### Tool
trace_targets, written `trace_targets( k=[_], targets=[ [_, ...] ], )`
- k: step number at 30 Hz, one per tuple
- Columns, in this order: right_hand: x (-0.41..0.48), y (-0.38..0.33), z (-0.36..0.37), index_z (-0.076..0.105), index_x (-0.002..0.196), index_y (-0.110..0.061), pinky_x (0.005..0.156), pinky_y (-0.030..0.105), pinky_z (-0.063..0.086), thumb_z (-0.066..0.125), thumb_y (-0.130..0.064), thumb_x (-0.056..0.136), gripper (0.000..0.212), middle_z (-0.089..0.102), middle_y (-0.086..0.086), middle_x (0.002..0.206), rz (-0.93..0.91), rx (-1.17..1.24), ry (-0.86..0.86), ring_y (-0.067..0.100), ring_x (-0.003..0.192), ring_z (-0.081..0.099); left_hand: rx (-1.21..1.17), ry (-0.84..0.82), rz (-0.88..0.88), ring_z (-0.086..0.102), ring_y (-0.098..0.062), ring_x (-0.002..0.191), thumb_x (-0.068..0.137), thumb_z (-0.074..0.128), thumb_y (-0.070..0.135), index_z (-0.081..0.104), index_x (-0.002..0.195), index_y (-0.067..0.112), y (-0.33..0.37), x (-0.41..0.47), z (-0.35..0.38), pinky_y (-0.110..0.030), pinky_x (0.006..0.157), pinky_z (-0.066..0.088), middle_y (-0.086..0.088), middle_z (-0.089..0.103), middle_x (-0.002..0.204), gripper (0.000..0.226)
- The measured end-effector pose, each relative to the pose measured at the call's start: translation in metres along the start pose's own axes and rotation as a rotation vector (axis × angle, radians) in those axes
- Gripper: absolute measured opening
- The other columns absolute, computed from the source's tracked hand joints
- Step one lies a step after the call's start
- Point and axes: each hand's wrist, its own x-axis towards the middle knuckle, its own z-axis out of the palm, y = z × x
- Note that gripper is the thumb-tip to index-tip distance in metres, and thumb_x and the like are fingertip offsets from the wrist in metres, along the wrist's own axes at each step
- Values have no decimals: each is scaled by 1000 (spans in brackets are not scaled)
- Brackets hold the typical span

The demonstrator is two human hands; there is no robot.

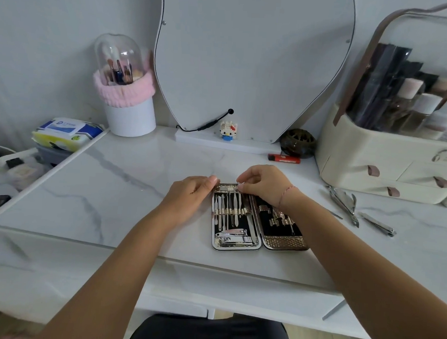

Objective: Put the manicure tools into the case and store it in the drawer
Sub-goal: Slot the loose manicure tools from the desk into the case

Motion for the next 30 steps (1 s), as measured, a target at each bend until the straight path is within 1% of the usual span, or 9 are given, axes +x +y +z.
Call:
trace_targets(
  k=[3,6,9,13,16,19,22,26,30],
  targets=[
    [-3,0,2,71,94,-17,76,31,51,62,-25,86,14,67,6,86,-40,-154,25,20,82,61,11,3,6,57,-24,109,75,15,81,63,98,12,-2,0,1,-32,87,40,-10,66,108,87],
    [-8,-1,1,70,97,-18,63,24,41,55,-30,91,21,56,-5,71,-63,-234,36,11,68,49,17,-10,-4,58,-25,108,74,15,83,62,94,20,-3,1,0,-32,86,40,-3,63,98,81],
    [-14,-1,-2,71,100,-17,58,21,37,53,-33,93,26,59,0,74,-85,-259,-1,9,63,47,8,-4,0,58,-26,109,74,16,83,63,100,11,-3,1,1,-37,94,42,-8,65,102,90],
    [-21,-3,-5,72,100,-19,77,32,46,55,-36,91,26,62,6,94,-106,-258,-42,20,85,56,-1,-17,4,59,-23,104,75,16,82,63,92,17,-3,2,1,-34,90,41,-7,65,99,82],
    [-23,-1,-5,72,101,-21,76,30,44,55,-37,90,25,60,1,95,-107,-256,-53,16,86,54,8,-26,-15,52,-14,93,73,15,85,51,87,29,-3,2,1,-30,82,37,6,53,92,68],
    [-24,4,-7,71,101,-24,78,26,44,56,-34,90,21,60,-6,94,-118,-218,-49,12,88,55,-2,-13,-13,58,-20,102,79,19,80,64,92,19,-3,1,1,-33,89,39,2,61,94,76],
    [-28,15,-27,70,96,-22,85,28,51,62,-27,86,13,68,-3,95,-90,-148,77,13,92,62,-7,-10,-8,56,-23,112,82,21,76,67,107,25,-4,0,0,-34,93,39,-6,67,105,74],
    [-43,45,-72,73,86,-14,75,24,52,73,-19,77,10,71,3,82,32,-196,266,14,78,64,-22,-12,-16,55,-18,115,88,24,69,66,112,31,-3,0,1,-30,90,36,-4,67,115,62],
    [-56,70,-86,72,81,-13,58,14,40,78,-18,72,13,63,-2,68,154,-261,228,9,63,54,-44,-13,-13,51,-14,120,85,24,71,65,116,33,-1,0,1,-27,95,34,6,64,122,64]
  ],
)
